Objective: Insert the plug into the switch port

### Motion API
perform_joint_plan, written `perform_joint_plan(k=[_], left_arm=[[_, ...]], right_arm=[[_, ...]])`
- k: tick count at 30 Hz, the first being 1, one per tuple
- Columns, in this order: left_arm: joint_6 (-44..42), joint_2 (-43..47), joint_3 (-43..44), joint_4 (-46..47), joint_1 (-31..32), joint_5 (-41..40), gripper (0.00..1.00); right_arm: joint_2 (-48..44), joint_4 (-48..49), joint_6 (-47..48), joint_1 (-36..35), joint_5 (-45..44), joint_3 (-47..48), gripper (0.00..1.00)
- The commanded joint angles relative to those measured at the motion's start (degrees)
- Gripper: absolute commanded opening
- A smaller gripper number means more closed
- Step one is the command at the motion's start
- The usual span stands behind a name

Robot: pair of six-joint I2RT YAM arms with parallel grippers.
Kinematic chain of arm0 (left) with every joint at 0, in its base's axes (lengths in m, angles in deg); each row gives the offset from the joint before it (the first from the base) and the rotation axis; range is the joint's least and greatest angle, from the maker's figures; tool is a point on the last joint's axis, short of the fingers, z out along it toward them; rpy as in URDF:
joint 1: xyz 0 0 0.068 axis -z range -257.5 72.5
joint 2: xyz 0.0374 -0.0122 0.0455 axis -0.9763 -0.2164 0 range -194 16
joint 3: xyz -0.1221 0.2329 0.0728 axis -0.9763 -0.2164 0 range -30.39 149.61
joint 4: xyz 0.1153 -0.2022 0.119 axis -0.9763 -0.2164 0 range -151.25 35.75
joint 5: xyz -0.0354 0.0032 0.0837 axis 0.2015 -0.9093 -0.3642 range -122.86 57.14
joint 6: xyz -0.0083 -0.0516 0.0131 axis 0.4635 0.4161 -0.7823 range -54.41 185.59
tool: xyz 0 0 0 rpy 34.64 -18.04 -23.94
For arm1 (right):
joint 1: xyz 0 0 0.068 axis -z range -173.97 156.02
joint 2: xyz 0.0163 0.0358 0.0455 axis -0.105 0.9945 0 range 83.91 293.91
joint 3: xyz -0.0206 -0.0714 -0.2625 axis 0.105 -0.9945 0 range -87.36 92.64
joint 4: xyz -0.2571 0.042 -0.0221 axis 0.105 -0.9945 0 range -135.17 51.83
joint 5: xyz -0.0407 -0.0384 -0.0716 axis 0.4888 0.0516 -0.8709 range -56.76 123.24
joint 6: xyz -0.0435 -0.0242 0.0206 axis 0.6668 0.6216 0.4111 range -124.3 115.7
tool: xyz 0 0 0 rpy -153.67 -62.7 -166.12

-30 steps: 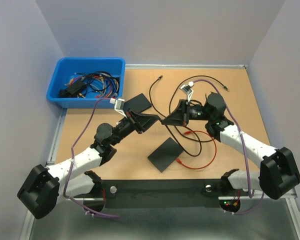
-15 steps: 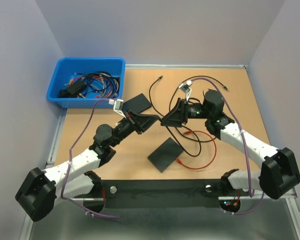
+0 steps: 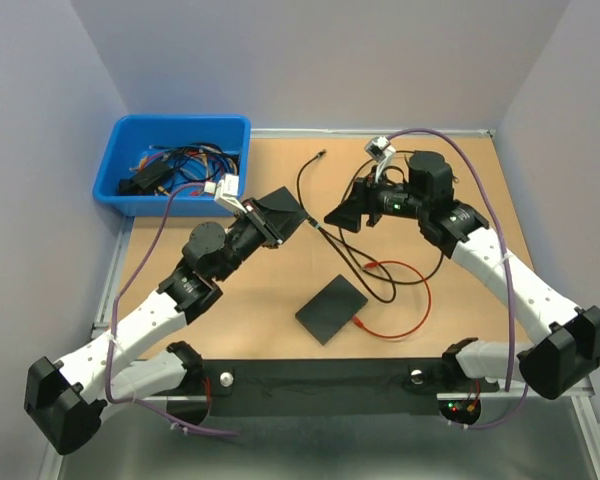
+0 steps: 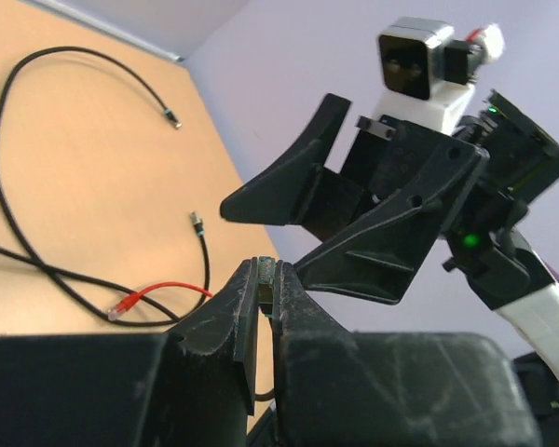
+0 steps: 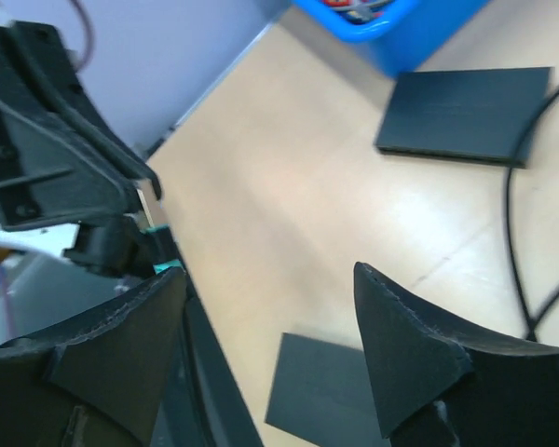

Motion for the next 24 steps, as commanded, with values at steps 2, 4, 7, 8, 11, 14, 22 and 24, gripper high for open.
perform_joint_plan(k=[2,4,7,8,11,14,22,24], left_arm=[[0.0,-1.5,7.7,-13.9,0.3,-4.0,0.00],[0.3,-2.3,8.7,-15.1,0.3,-4.0,0.00],[1.0,-3.3,9.0,-15.2,0.4,-3.8,0.00],[1.0,-3.6,9.0,-15.1,0.5,-3.6,0.00],[1.4,-4.7,9.5,-15.1,0.8,-3.5,0.00],[1.7,-5.2,9.7,-14.9,1.3,-3.6,0.00],[2.0,-5.9,9.8,-13.6,1.9,-3.6,0.00],[2.0,-5.7,9.7,-13.4,1.9,-3.6,0.00]], right_arm=[[-3.8,-8.0,7.6,-0.9,-8.5,5.1,0.72],[-4.2,-8.6,7.7,-1.2,-8.7,6.1,0.66],[-4.0,-9.4,7.9,-2.2,-8.7,7.4,0.59],[-3.8,-9.5,7.9,-2.6,-9.4,7.5,0.58],[-2.9,-9.5,8.1,-4.1,-9.9,7.0,0.56],[-2.0,-9.5,8.3,-6.9,-11.9,6.4,0.54],[-0.3,-9.4,8.3,-10.9,-14.0,6.0,0.50],[-0.1,-9.4,8.4,-11.1,-14.6,5.6,0.49]])
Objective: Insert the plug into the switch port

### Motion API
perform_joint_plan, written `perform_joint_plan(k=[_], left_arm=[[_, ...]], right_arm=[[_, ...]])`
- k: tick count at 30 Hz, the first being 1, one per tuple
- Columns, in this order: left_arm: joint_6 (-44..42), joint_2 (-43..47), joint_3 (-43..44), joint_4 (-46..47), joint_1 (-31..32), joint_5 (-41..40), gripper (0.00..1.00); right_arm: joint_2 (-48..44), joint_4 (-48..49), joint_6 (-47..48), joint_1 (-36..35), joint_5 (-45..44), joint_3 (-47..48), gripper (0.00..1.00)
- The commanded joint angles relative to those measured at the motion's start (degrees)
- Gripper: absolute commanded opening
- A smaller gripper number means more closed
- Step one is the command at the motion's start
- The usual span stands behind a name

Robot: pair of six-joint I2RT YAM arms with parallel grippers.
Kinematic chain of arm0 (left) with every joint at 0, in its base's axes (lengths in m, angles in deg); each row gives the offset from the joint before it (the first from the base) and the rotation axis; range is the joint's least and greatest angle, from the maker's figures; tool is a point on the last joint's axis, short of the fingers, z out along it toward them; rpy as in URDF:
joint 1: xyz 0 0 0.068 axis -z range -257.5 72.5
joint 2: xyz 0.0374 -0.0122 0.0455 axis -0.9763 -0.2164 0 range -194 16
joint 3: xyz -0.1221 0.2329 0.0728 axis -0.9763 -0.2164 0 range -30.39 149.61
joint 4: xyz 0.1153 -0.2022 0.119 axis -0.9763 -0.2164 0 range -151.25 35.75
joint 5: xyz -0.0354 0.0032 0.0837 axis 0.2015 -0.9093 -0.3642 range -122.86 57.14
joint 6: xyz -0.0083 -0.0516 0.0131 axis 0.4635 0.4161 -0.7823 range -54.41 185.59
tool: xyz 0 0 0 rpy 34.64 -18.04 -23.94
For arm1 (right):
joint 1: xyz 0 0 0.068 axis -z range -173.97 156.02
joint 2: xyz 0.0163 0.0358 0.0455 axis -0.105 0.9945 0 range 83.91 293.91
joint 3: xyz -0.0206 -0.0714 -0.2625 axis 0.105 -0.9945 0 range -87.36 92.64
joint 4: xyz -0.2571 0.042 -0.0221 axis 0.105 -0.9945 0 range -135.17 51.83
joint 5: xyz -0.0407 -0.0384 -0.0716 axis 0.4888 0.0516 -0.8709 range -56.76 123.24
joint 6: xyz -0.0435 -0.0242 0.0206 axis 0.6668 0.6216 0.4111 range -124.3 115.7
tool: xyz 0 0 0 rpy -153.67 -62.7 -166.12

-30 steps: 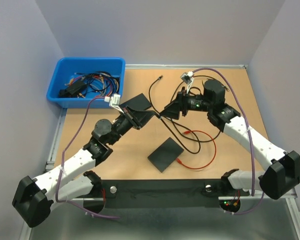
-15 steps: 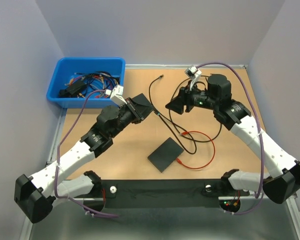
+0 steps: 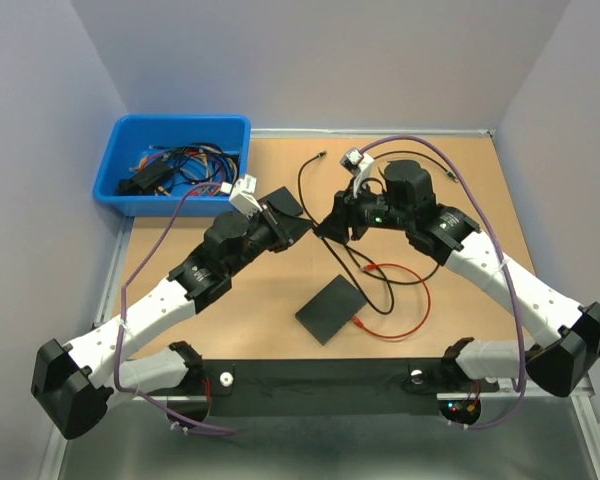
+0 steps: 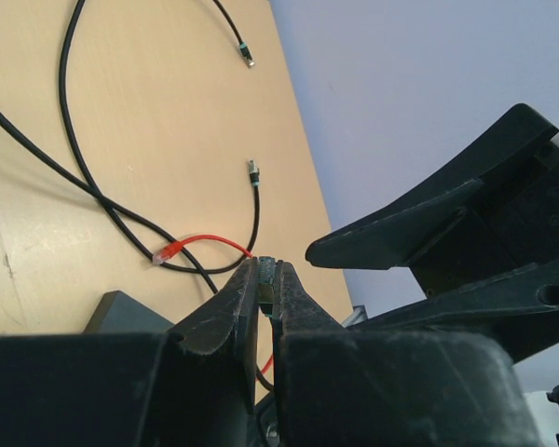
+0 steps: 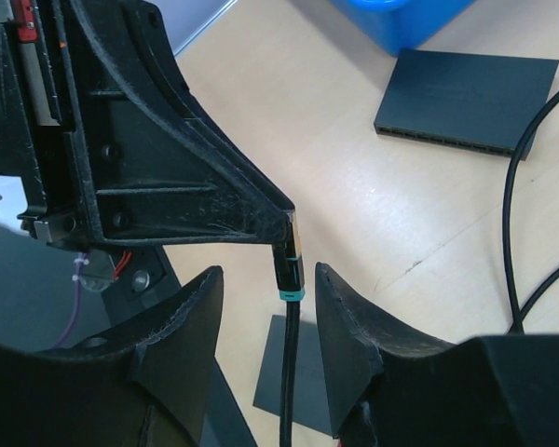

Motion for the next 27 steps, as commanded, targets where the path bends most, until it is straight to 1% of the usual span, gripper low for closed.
perform_joint_plan(k=[1,11,14,20,24,27], left_arm=[[0.1,0.6,2.5,2.7,0.4,-0.6,0.00],[0.1,1.7,1.6,3.6,0.4,-0.8,0.00],[0.0,1.8,1.4,3.9,0.4,-0.8,0.00],[0.2,1.8,1.3,4.4,0.4,-0.7,0.00],[0.2,1.8,1.0,4.6,0.4,-0.6,0.00],[0.2,1.8,0.6,4.6,0.4,-0.7,0.00]], right_arm=[[-0.1,0.5,0.8,-0.6,-2.2,0.1,0.49],[1.8,0.5,0.6,-1.2,-2.6,-1.2,0.48],[2.0,0.5,0.8,-1.4,-2.6,-1.4,0.45],[2.4,0.5,0.8,-1.4,-2.9,-1.6,0.43],[2.5,0.6,0.7,-1.4,-3.0,-1.7,0.37],[2.6,0.7,0.4,-1.4,-3.0,-1.5,0.38]])
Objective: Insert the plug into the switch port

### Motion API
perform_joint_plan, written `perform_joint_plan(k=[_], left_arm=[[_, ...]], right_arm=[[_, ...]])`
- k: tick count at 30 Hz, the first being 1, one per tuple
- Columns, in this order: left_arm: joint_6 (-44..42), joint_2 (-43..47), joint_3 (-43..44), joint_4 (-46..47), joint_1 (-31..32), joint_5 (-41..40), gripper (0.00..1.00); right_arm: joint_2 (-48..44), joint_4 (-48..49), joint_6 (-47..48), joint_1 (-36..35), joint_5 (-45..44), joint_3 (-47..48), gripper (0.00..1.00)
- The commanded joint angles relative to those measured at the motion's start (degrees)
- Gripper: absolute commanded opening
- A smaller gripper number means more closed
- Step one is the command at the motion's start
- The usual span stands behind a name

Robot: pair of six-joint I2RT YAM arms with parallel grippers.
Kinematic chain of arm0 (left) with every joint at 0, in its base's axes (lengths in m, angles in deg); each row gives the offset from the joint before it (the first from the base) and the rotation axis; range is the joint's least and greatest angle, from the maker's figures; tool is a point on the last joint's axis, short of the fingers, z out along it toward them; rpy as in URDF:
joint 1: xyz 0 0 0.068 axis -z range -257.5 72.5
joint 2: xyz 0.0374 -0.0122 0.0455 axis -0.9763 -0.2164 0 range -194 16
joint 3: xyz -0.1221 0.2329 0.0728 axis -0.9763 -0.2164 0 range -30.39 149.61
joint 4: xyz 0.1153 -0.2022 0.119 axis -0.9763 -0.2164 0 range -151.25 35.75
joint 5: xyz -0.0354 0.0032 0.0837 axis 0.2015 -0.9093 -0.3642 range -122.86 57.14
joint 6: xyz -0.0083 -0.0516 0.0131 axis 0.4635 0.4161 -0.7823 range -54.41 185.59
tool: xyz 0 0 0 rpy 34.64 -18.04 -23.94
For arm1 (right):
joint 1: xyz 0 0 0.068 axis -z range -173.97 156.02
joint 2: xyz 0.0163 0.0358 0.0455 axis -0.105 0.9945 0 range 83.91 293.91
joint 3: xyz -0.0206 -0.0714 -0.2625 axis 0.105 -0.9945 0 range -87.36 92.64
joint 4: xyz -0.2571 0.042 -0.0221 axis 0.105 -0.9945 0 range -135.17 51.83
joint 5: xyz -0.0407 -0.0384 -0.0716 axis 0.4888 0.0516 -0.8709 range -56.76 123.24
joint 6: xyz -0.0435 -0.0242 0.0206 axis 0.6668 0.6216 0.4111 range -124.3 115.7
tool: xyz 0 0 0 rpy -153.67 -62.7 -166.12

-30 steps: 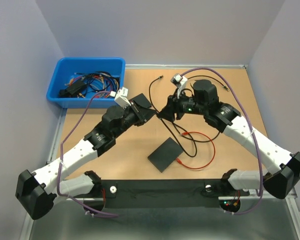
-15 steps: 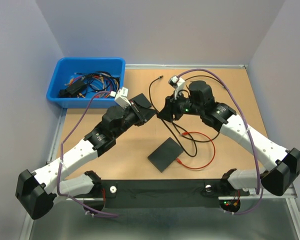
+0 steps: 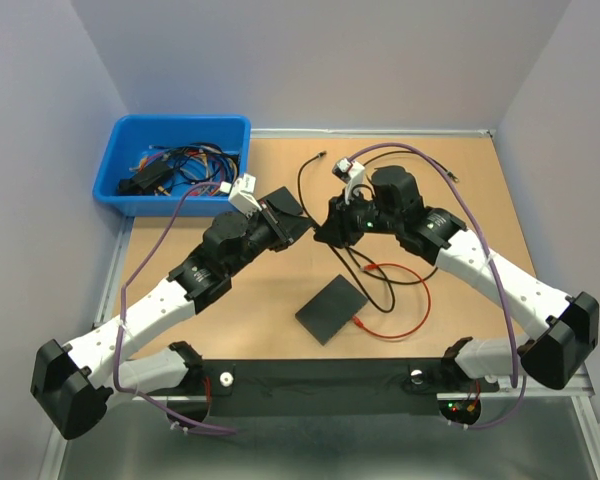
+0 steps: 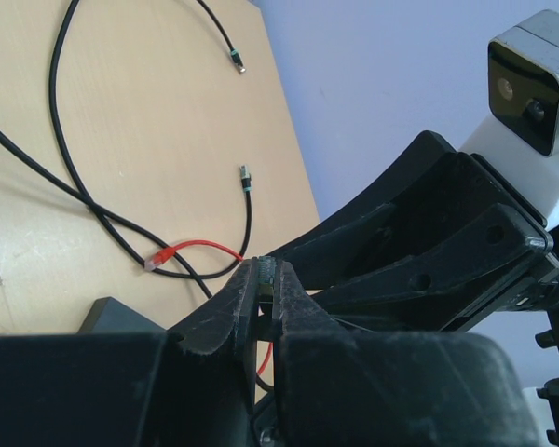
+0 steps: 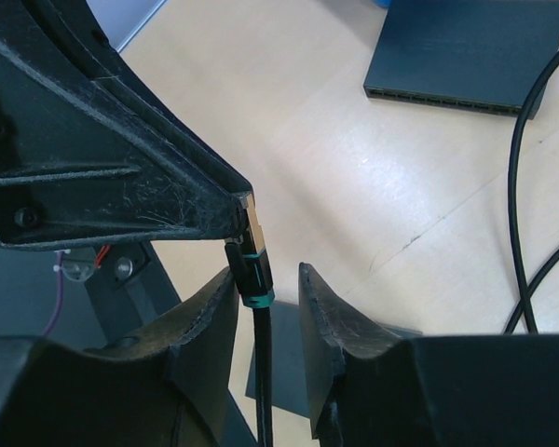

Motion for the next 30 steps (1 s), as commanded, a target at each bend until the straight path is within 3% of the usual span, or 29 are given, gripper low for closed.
perform_joint_plan(k=[1,10,30], left_arm=[[-0.1,1.6,0.5,3.5,0.2,-0.4,0.00],[-0.1,1.5,0.1,3.8,0.2,-0.4,0.00],[-0.2,1.0,-1.2,3.6,0.2,-0.4,0.00]], right_arm=[[0.0,1.2,0.4,-0.4,-0.6,0.6,0.40],[0.0,1.2,0.1,-0.4,-1.5,1.2,0.43],[-0.8,3.1,-1.0,-0.6,-3.2,1.0,0.40]])
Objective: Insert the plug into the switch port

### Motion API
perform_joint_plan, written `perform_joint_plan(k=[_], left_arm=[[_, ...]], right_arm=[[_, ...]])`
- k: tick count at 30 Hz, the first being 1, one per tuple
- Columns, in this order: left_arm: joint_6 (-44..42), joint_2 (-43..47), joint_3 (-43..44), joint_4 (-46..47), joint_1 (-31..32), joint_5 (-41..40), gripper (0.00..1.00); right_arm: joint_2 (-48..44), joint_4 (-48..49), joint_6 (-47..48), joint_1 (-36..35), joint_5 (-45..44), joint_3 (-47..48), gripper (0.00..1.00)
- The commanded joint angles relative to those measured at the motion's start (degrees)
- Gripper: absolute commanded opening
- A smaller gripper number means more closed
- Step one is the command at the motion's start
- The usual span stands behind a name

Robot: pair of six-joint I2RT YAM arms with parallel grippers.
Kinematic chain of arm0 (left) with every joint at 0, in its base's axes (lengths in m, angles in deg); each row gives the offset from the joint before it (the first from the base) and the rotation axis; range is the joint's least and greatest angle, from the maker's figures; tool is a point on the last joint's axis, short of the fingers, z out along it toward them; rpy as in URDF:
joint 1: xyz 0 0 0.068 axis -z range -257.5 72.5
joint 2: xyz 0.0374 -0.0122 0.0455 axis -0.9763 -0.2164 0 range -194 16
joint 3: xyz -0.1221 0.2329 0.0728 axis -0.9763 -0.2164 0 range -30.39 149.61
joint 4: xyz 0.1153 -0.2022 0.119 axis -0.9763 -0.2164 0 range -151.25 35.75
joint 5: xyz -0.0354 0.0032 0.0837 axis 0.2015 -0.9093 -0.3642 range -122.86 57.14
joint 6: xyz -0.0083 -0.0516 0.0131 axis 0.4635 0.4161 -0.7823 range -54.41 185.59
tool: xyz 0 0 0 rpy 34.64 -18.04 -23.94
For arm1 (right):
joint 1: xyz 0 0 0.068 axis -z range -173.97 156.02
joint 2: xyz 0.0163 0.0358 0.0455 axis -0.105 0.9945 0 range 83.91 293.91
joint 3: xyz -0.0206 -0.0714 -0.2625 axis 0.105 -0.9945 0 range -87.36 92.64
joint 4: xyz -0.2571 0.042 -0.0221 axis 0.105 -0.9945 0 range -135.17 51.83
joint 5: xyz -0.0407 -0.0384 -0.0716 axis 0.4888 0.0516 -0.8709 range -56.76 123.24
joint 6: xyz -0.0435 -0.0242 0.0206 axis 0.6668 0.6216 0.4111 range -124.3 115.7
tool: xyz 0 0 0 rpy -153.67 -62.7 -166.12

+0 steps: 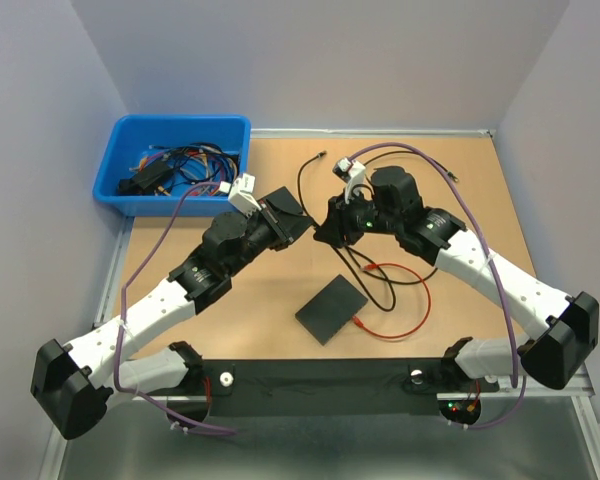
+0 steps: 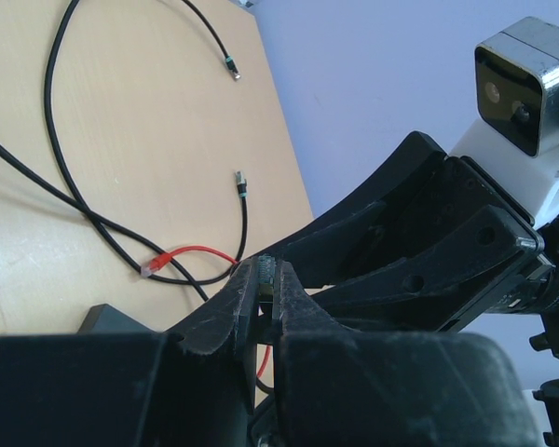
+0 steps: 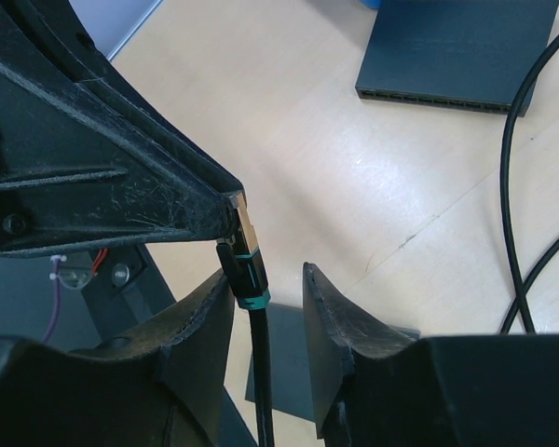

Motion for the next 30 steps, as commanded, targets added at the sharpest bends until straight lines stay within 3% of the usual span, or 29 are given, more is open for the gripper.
perform_joint_plan(k=[1,21,30], left_arm=[[-0.3,1.0,-0.8,2.1,0.2,-0.1,0.00],[-1.0,0.0,-1.6,0.7,0.2,-0.3,0.00],[-0.9,-0.3,-2.7,0.4,0.2,-0.3,0.00]], right_arm=[[-0.8,2.9,-0.3,-0.5,-1.7,1.0,0.40],[-1.1,3.2,-0.5,-0.8,-2.6,0.6,0.34],[-1.8,3.4,-0.8,-0.8,-2.2,-1.8,0.02]])
